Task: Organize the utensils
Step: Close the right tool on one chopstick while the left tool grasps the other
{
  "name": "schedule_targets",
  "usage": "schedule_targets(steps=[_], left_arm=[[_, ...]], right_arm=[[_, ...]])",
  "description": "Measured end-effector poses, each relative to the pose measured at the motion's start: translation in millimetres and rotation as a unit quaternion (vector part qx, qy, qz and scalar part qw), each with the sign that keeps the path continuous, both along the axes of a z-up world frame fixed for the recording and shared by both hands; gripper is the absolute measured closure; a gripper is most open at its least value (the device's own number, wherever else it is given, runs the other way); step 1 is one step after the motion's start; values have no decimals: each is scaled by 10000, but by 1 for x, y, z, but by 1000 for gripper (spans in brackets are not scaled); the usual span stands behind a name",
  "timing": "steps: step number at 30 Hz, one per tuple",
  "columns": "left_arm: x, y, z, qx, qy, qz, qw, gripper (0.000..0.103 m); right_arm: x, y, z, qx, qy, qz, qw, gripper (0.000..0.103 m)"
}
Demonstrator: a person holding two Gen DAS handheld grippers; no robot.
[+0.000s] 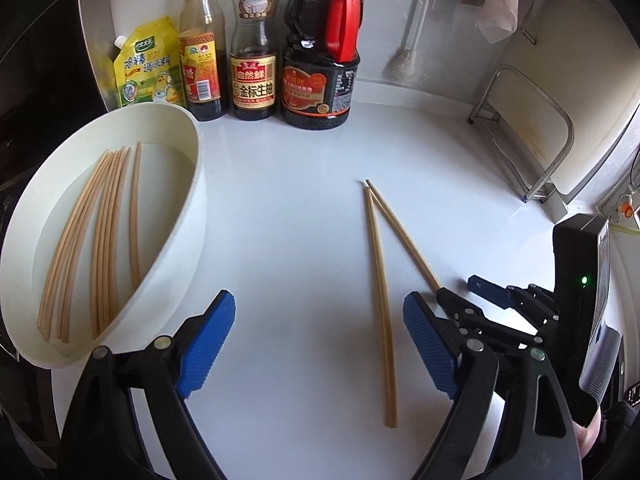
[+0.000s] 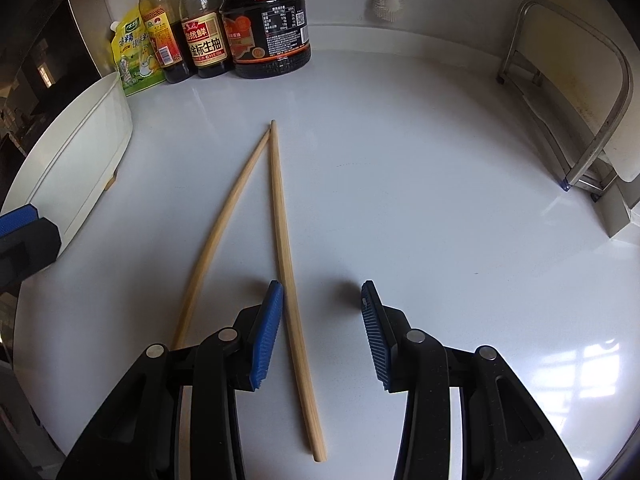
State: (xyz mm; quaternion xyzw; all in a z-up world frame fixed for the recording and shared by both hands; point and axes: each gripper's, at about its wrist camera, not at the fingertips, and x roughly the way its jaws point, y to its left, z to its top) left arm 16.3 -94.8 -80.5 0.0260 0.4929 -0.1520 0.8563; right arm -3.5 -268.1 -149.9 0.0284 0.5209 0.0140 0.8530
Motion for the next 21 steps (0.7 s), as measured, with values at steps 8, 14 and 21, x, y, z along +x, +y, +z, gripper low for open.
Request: schedule_targets(steps=[8,14,21], left_arm=[[8,-29,-38,150,296,-9,9995,18],[11,-37,-61,383,494,26,9980,18],[10,-44,-69,617,512,-4,9968,24]], right_arm=[[5,-20,-1,-2,-18,374,9993,64],[9,-20,-1,-93,-64,795,9968,64],[12,-18,-1,-184,-138,997,9947,67]])
